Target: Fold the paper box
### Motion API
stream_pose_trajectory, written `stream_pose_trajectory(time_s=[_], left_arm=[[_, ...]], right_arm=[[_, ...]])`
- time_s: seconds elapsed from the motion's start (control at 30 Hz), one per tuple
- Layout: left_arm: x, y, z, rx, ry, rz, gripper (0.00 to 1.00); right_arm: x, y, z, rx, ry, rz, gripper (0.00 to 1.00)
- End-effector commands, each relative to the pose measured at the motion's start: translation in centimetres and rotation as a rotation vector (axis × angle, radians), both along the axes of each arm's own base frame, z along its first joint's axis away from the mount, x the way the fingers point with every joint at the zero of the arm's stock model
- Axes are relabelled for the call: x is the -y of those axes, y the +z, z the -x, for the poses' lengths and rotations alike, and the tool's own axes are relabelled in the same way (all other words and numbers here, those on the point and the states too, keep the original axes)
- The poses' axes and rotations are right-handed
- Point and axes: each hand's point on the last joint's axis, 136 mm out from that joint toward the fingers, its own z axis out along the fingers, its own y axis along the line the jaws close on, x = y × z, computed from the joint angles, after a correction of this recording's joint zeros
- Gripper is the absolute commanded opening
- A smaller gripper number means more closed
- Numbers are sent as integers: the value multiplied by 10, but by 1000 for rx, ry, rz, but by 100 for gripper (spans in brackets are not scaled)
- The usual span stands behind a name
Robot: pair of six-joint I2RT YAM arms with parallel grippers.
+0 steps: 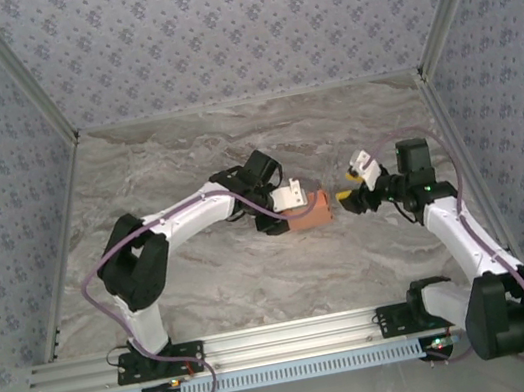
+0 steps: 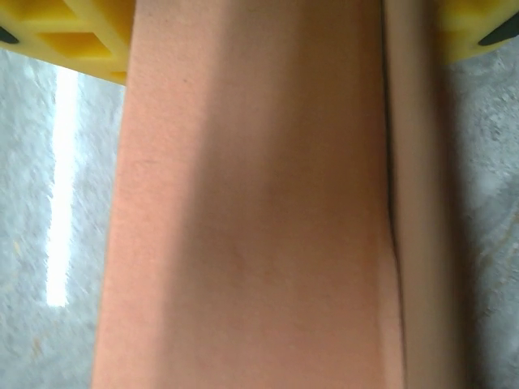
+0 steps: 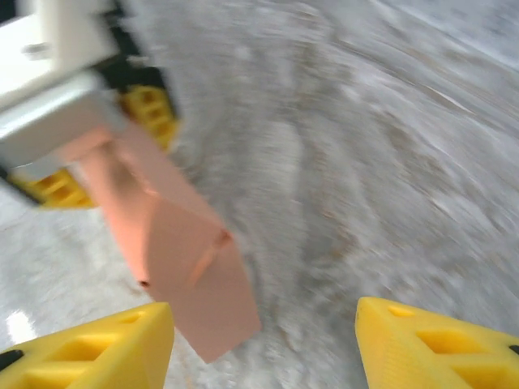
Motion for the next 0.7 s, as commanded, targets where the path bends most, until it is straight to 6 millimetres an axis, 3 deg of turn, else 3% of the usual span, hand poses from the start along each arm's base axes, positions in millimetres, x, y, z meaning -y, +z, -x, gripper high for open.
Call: stream_pose_trajectory(time_s=[0.0,0.13,0.33,0.67], left_arm=[[-24,15,17,-4,-111,-58,56],[-37,16,16,36,-131,-97,55],[-34,11,11,47,-111,-86,53],[-26,7,6,46,-79,-40,52]], right_arm=[[-31,17,26,189,350,-24,65],[-43,17,18,138,418,-38,65],[-65,4,30,-11,519,-72,62],[-59,-19,29,-127,445,37,59]])
